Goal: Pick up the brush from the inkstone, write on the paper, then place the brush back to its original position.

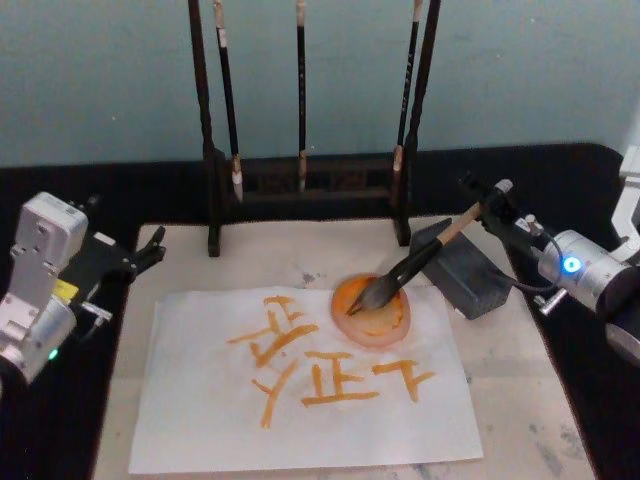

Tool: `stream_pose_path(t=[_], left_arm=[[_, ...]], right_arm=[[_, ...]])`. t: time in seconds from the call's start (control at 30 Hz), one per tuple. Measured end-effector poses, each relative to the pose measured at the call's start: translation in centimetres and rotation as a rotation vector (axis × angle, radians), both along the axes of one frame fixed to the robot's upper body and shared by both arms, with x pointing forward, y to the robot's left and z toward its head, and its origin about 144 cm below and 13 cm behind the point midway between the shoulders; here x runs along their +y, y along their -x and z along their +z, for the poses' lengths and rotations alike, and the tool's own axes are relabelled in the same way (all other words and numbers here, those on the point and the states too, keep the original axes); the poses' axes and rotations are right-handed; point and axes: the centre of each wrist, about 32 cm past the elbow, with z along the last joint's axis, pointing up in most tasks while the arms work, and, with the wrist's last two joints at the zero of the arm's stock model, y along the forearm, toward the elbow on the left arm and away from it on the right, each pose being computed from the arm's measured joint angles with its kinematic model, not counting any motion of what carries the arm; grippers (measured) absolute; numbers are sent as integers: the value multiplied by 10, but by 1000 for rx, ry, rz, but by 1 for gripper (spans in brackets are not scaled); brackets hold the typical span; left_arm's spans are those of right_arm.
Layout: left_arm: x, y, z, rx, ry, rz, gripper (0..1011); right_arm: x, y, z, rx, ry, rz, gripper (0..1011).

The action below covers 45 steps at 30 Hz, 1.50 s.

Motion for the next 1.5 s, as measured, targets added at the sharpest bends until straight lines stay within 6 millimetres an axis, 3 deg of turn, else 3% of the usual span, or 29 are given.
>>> stream_pose_path(t=[0.67,0.93,1.17,1.37,1.5], left_arm=[[0,0,0,0,0,0,1010],[0,0,0,0,0,0,1010],[0,0,0,0,0,0,1010],[0,0,0,0,0,0,1010],[0,0,0,0,0,0,1010]], right_arm=[[-28,45,0,-24,-6,28,1000],[-24,60,8,-111,46,55,1000],[-6,67,9,-300,266,73,1000],[20,71,-5,-527,611,44,1000],[27,71,-13,-609,738,41,1000]])
